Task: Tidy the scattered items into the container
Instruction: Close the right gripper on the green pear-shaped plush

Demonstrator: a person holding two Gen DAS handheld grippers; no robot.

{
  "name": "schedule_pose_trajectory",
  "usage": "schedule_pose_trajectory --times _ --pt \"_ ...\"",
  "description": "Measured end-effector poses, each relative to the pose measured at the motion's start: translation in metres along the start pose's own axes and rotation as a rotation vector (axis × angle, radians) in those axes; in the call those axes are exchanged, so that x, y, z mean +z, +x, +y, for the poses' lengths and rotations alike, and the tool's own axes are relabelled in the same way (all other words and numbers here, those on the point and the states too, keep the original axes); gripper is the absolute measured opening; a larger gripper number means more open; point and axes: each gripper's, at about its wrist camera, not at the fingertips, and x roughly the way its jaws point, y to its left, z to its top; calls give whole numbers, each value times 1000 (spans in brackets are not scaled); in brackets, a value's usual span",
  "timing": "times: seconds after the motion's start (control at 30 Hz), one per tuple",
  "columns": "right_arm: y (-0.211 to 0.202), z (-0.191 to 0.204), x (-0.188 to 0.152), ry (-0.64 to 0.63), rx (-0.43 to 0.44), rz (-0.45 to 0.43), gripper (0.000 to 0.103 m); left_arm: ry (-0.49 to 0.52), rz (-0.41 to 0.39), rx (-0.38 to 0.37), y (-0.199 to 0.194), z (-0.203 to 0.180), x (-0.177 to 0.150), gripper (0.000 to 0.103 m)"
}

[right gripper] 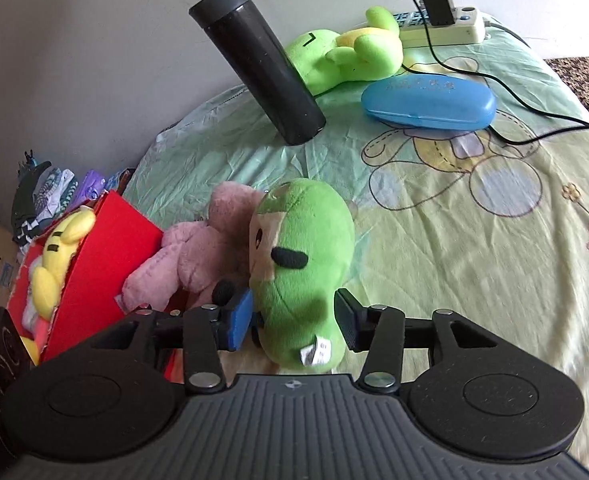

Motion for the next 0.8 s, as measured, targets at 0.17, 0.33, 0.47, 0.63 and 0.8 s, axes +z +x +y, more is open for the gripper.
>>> schedule_pose_trajectory --times 0.17,0.33,0.47,0.63,0.8 --pt "18 -2 2 -19 15 41 50 14 16 19 12 0 -3 100" --pt "20 -1 2 -28 28 42 49 14 7 26 11 -1 -5 100" --pt "14 -4 0 -4 32 47 45 25 1 14 2 -6 -6 94" --pt "-3 -11 -12 50 30 59 44 29 -11 -23 -18 -12 -8 80" --pt "-25 -5 -31 30 -3 57 44 55 1 -70 -39 -29 -19 80"
